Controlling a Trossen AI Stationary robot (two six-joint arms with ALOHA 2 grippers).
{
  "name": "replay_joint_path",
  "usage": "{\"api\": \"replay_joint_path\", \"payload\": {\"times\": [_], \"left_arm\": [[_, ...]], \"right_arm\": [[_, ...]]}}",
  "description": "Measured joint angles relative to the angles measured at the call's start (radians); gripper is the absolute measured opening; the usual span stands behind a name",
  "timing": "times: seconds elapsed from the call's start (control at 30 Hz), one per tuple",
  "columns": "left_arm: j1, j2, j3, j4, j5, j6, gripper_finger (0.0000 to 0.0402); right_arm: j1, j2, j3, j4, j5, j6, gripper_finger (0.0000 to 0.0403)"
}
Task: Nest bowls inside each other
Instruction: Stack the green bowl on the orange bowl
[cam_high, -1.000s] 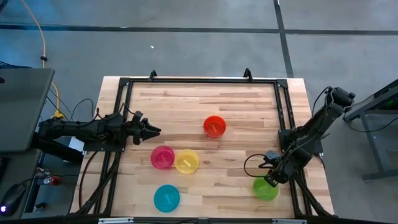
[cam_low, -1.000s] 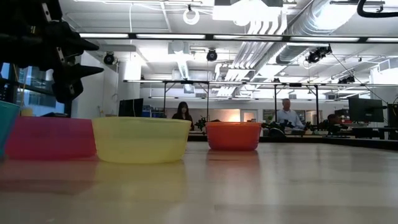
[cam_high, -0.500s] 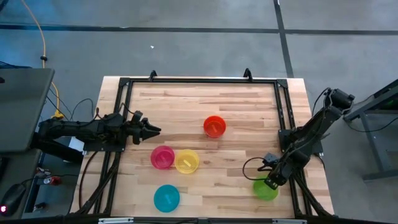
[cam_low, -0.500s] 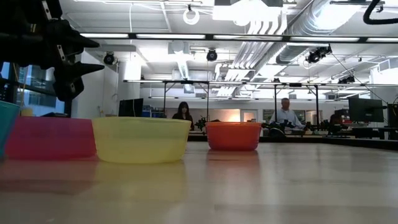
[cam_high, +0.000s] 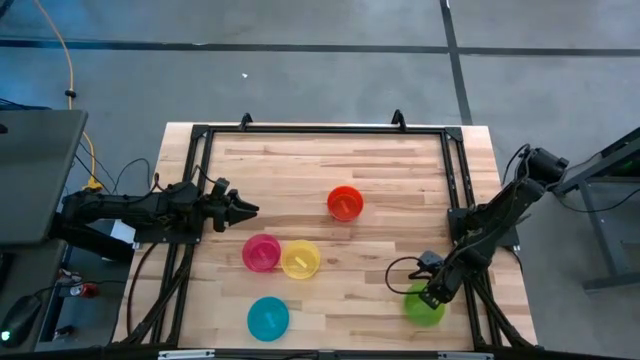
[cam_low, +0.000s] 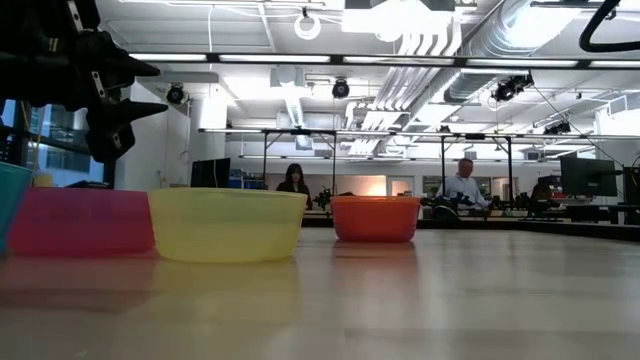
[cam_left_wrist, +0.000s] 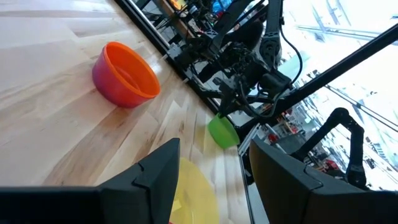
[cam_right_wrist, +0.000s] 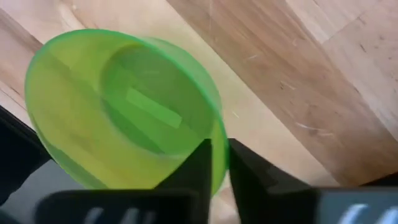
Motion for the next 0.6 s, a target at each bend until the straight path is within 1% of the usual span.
{"api": "replay_joint_path", "payload": {"times": [0.03, 0.1, 0.33, 0.47, 0.6], "left_arm": [[0.0, 0.0, 0.0, 0.0, 0.0, 0.0, 0.0184], [0.0, 0.0, 0.0, 0.0, 0.0, 0.0, 0.0184], [0.0, 0.0, 0.0, 0.0, 0.0, 0.007, 0.0184], [0.0, 0.0, 0.0, 0.0, 0.0, 0.016, 0.0184], [0.0, 0.0, 0.0, 0.0, 0.0, 0.021, 0.0184]], "right_arm": [[0.0, 0.0, 0.0, 0.007, 0.0, 0.005, 0.0019], [0.0, 0.0, 0.0, 0.034, 0.0, 0.013, 0.0006], [-0.027, 0.0, 0.012, 0.074, -0.006, 0.061, 0.0001], [-0.072, 0.0, 0.039, 0.074, -0.006, 0.061, 0.0001], [-0.141, 0.0, 0.075, 0.066, -0.006, 0.06, 0.0001]]}}
